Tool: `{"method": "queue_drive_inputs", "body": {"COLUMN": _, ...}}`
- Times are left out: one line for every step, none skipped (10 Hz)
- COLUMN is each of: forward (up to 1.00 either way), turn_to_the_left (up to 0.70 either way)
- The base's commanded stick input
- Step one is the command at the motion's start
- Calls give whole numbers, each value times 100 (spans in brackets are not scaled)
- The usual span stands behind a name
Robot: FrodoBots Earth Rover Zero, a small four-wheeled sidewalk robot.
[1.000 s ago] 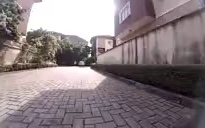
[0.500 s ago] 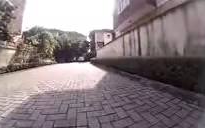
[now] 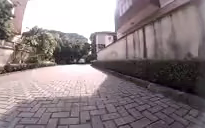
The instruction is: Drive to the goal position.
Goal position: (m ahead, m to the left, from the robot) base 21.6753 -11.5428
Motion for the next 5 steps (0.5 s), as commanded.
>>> {"method": "queue_drive_inputs", "body": {"forward": 69, "turn_to_the_left": 3}}
{"method": "queue_drive_inputs", "body": {"forward": 69, "turn_to_the_left": 3}}
{"method": "queue_drive_inputs", "body": {"forward": 69, "turn_to_the_left": 3}}
{"method": "queue_drive_inputs", "body": {"forward": 69, "turn_to_the_left": 3}}
{"method": "queue_drive_inputs", "body": {"forward": 69, "turn_to_the_left": 3}}
